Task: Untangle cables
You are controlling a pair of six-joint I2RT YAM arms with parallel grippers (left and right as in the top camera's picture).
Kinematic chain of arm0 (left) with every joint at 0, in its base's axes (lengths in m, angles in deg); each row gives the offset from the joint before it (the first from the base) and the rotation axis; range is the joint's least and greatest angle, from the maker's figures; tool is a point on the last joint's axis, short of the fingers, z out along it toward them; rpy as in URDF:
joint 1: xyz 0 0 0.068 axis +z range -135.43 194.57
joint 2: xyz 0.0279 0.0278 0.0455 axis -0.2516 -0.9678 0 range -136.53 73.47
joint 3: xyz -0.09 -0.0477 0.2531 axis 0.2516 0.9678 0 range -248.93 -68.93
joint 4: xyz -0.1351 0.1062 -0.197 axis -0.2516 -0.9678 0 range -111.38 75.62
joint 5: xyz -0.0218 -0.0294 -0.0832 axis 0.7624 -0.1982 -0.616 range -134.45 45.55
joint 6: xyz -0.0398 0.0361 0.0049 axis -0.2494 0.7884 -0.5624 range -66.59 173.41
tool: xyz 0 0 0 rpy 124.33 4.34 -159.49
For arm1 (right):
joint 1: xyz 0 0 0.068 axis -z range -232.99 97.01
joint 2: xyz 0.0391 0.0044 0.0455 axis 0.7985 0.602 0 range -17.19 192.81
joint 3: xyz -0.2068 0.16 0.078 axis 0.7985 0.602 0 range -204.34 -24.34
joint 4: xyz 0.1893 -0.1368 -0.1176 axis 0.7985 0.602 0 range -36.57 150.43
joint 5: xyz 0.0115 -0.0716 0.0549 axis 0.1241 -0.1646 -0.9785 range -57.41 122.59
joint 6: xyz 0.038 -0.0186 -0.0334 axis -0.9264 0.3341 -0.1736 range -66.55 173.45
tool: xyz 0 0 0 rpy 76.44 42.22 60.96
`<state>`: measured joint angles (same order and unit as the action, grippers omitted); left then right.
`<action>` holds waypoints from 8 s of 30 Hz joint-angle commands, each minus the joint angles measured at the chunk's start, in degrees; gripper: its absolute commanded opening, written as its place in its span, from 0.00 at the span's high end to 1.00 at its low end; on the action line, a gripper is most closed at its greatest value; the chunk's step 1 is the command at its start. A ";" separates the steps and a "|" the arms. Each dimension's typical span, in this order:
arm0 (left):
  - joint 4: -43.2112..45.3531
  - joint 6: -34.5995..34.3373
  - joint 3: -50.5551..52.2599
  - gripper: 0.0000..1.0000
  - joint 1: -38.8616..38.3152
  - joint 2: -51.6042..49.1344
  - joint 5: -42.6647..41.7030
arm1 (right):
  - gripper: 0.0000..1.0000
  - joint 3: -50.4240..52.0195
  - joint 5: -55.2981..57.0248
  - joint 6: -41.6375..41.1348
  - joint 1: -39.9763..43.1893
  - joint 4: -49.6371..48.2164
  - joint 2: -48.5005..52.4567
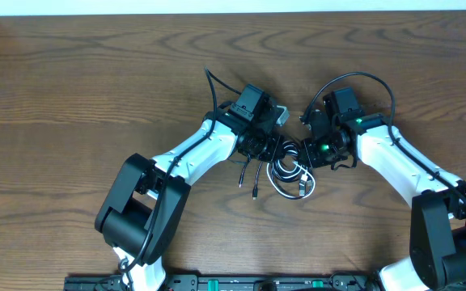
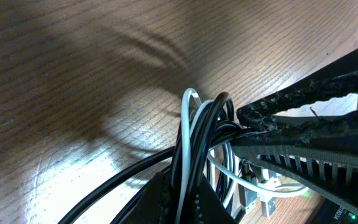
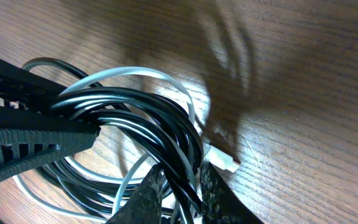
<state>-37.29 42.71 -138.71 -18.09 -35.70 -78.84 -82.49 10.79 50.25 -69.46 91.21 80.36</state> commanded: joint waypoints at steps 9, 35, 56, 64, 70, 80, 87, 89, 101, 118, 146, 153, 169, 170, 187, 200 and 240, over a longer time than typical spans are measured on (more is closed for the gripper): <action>0.09 -0.11 0.15 0.92 0.13 1.49 -3.80 | 0.87 -0.11 0.94 0.50 -0.50 0.39 0.33; 2.36 -0.13 0.11 0.93 0.20 1.51 -8.66 | 0.99 -0.11 5.22 0.48 -0.50 1.90 0.33; -6.36 -0.39 0.13 0.93 0.24 1.49 22.27 | 0.99 -0.66 2.95 -0.81 3.13 5.20 -1.55; -7.91 -0.37 0.13 0.93 0.24 1.49 22.27 | 0.99 -0.68 5.60 -4.02 9.99 5.38 -5.51; -8.11 -0.39 0.13 0.92 0.24 1.49 22.25 | 0.99 -0.68 17.25 -11.82 15.13 8.63 -5.81; -8.35 -0.37 0.13 0.93 0.24 1.49 22.01 | 0.97 -0.68 29.07 -16.52 18.88 14.56 -5.81; -7.04 -0.33 0.13 0.93 0.24 1.51 16.26 | 0.76 -0.68 1.90 -3.89 17.84 9.73 -5.79; -5.97 0.15 0.11 0.92 0.24 1.51 12.83 | 0.71 -0.66 -3.65 -1.27 16.98 8.31 -5.79; -1.44 0.35 0.11 0.93 0.24 10.67 7.17 | 0.56 -0.57 1.79 1.77 6.78 5.66 -4.96; -0.94 -8.74 0.13 0.92 0.20 12.63 3.52 | 0.64 0.26 5.73 -5.03 1.68 -0.07 -4.55; 0.37 -22.80 0.13 0.92 0.24 12.63 5.07 | 0.99 15.21 6.71 -17.62 -1.20 -11.87 -4.55; -0.94 -20.28 0.13 0.92 0.24 12.63 10.58 | 0.99 15.96 12.13 -19.10 -1.18 -9.81 -4.55; -5.33 -18.93 0.13 0.93 6.54 12.63 20.74 | 0.99 15.96 30.05 -30.95 1.81 2.12 -4.55; -5.33 -18.93 0.13 0.93 7.04 12.63 20.74 | 0.99 15.96 30.08 -31.50 1.90 2.14 -4.55; -4.15 -17.86 0.13 0.92 8.15 12.63 13.92 | 0.43 15.96 20.83 -24.81 4.39 -2.64 -4.55; -0.35 -7.41 0.13 0.92 8.11 12.63 -10.01 | 0.32 15.96 -3.04 -16.04 4.39 -19.08 -4.55; 6.12 -12.74 0.22 0.93 6.12 12.63 -23.50 | 0.57 15.96 -2.38 -18.01 3.23 -32.09 -4.55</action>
<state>-31.70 31.38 -138.67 -12.06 -23.31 -97.60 -66.91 3.53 33.00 -65.94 58.56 75.34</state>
